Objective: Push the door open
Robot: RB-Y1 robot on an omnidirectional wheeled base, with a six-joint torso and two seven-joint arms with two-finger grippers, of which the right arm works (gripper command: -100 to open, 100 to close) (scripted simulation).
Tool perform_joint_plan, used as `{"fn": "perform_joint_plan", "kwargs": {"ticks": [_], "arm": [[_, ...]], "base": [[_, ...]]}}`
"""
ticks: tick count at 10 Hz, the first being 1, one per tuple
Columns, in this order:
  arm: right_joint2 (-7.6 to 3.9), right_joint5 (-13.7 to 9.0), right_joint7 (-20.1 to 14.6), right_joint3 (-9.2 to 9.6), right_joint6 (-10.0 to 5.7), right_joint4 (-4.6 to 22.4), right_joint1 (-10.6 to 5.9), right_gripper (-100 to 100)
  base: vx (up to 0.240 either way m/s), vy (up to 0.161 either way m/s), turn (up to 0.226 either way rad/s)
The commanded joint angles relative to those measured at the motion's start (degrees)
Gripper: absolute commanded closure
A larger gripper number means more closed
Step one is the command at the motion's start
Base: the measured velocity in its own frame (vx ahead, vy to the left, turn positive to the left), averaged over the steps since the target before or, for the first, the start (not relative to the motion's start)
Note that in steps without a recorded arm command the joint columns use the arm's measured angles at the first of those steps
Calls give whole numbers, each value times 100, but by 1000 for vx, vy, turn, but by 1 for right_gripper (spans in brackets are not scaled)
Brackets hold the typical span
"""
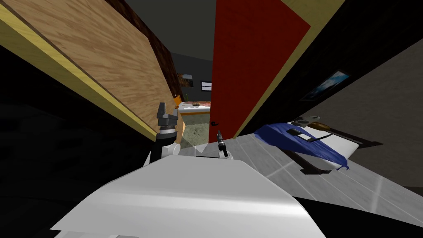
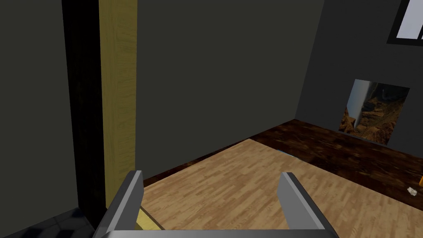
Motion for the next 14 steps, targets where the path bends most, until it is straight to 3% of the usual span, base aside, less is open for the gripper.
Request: {"fn": "perform_joint_plan", "kwargs": {"ticks": [1, 2, 8, 9, 10, 12, 14], "arm": [[31, -4, -5, 50, -17, 180, -62, -100], [31, -4, -5, 50, -17, 180, -62, -100], [199, -30, -2, 179, -161, 979, -383, -100], [181, -28, 1, 165, -141, 896, -355, -100], [6, -35, -1, 153, -153, 922, -365, -100], [-135, -46, 0, 133, -164, 942, -371, -100], [-175, -58, 0, 109, -178, 964, -379, -100]], "base": [[83, -80, 43], [52, -42, 11], [67, -63, 38], [32, -37, 12], [99, 19, 25], [159, 38, 22], [201, 58, 27]]}}
